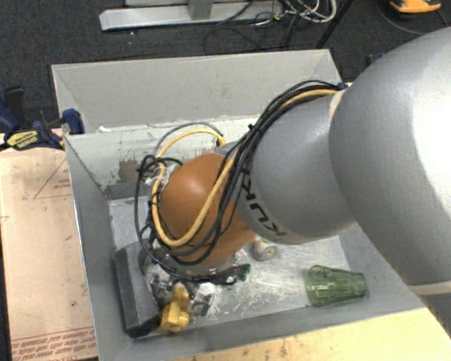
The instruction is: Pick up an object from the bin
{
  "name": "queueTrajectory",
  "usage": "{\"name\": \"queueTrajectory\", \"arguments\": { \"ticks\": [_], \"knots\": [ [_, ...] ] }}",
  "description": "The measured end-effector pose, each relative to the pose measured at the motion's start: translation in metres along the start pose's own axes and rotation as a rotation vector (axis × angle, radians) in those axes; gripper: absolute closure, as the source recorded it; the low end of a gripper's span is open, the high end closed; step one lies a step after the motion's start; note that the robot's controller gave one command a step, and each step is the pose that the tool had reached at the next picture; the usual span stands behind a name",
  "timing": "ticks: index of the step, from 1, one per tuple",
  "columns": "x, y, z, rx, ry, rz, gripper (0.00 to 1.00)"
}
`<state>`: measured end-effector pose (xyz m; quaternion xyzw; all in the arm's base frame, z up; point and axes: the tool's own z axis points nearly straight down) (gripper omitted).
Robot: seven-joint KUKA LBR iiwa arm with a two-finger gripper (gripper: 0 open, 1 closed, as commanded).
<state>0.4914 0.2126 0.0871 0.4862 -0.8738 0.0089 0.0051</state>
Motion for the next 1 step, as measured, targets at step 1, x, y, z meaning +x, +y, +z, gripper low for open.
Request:
{"name": "queueTrajectory", "arguments": {
  "ticks": [1],
  "knots": [
    [0.0001,0.0000,0.0001,0.000,0.000,0.000,1.00]
  ]
}}
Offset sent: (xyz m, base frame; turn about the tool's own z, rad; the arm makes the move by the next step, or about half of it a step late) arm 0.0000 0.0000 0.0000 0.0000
